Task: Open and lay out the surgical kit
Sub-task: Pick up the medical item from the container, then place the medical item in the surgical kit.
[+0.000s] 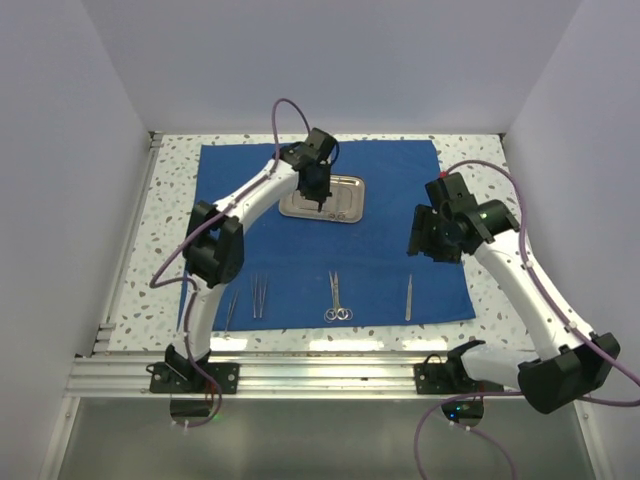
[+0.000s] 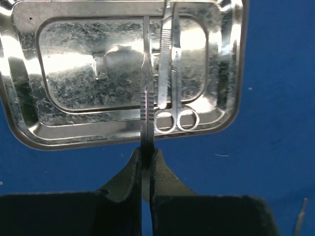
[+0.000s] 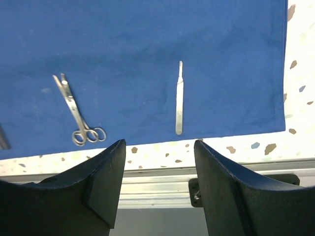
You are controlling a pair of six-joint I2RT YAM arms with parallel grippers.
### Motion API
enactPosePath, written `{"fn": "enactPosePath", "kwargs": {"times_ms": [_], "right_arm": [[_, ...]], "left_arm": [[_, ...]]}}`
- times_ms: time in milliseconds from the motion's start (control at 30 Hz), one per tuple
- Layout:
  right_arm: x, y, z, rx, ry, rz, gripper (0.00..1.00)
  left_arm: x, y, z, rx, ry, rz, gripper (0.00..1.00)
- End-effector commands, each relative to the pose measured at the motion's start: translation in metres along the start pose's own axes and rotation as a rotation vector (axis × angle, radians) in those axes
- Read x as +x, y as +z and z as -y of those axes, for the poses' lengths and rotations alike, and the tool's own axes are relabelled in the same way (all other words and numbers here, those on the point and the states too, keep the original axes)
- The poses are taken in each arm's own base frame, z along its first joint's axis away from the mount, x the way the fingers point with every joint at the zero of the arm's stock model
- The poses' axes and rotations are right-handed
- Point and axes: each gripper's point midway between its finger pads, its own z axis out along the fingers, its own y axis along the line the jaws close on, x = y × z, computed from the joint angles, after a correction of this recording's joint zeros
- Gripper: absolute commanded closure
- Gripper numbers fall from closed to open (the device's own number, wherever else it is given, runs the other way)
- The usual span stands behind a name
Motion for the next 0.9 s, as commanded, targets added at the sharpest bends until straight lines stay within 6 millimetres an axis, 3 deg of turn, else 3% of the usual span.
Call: {"fn": "enactPosePath", "kwargs": {"times_ms": [0,100,133,200,233,367,400,467,533,700,800,833,867], "right_arm": [[-0.018,-0.037,-0.003,-0.049,0.008,0.085,0.38],[-0.025,-0.058,0.005,-0.021,0.038,0.128,0.37],[-0.028,-0.063,0.011,0.007,0.047,0.147,0.35],[-0.028,-0.076,0.021,0.041,0.073,0.166,0.31],[-0.027,-0.083,0.028,0.065,0.077,0.179,0.30],[-0.025,-0.098,0.041,0.096,0.095,0.217,0.25],[-0.025,-0.103,0.044,0.095,0.095,0.234,0.24],[-0.022,-0.105,0.048,0.104,0.087,0.237,0.23],[-0.019,-0.106,0.052,0.114,0.082,0.234,0.23],[-0.014,-0.107,0.059,0.130,0.076,0.235,0.22],[-0.011,-0.105,0.062,0.143,0.076,0.231,0.22],[-0.011,-0.103,0.062,0.145,0.074,0.229,0.22],[-0.011,-0.101,0.062,0.147,0.075,0.227,0.22]], "left_arm": [[-0.020,-0.064,0.048,0.097,-0.071,0.110,1.00],[0.005,-0.082,0.079,0.120,-0.128,0.107,1.00],[0.022,-0.077,0.084,0.108,-0.140,0.082,1.00],[0.047,-0.084,0.118,0.144,-0.174,0.076,1.00],[0.072,-0.083,0.139,0.158,-0.181,0.046,1.00],[0.124,-0.075,0.187,0.186,-0.163,-0.011,1.00],[0.137,-0.062,0.191,0.170,-0.154,-0.037,1.00],[0.155,-0.059,0.209,0.188,-0.147,-0.066,1.00],[0.171,-0.045,0.214,0.180,-0.153,-0.103,1.00],[0.190,-0.034,0.224,0.230,-0.169,-0.158,0.99],[0.195,-0.039,0.235,0.290,-0.162,-0.184,0.80],[0.193,-0.041,0.240,0.315,-0.153,-0.178,0.67],[0.196,-0.047,0.245,0.344,-0.145,-0.204,0.61]]}}
